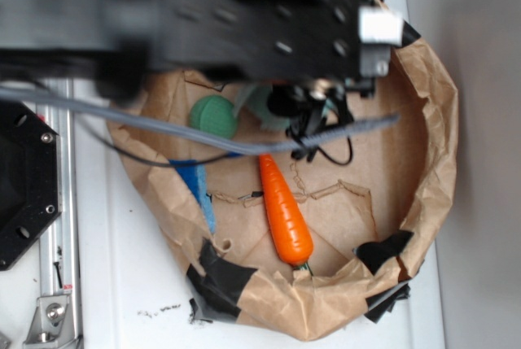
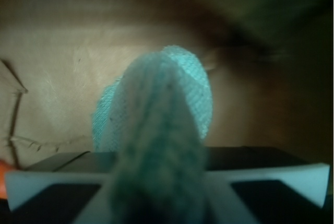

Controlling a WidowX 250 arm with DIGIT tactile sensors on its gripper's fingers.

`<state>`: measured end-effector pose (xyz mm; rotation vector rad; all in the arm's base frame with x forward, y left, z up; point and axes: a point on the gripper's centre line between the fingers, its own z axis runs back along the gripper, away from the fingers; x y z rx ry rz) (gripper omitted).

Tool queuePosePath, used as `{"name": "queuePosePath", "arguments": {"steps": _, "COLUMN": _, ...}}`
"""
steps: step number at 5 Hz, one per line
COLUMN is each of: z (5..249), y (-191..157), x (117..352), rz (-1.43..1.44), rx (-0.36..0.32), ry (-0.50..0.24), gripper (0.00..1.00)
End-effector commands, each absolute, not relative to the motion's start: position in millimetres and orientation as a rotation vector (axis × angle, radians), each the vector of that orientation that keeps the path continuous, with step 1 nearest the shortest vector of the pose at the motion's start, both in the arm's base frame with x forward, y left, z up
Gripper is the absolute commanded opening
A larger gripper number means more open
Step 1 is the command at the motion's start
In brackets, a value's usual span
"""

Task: Grab the blue cloth.

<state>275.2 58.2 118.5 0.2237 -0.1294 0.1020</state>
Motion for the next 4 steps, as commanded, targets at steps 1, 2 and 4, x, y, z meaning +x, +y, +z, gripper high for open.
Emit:
{"name": "queuePosePath", "arguments": {"steps": 1, "z": 208.6, "y": 44.5, "x": 239.6, "rz": 0.254, "rx": 0.028, "ry": 0.176, "gripper": 0.0}}
{"name": "queuePosePath", "arguments": {"steps": 2, "z": 206.8, "y": 44.2, "x": 230.9, "rz": 0.308, "rx": -0.074, "ry": 0.127, "gripper": 0.0}}
{"name": "queuePosePath", "arguments": {"steps": 4, "z": 197.1, "y": 40.1, "x": 226.4, "rz": 0.314, "rx": -0.064, "ry": 0.134, "gripper": 0.0}}
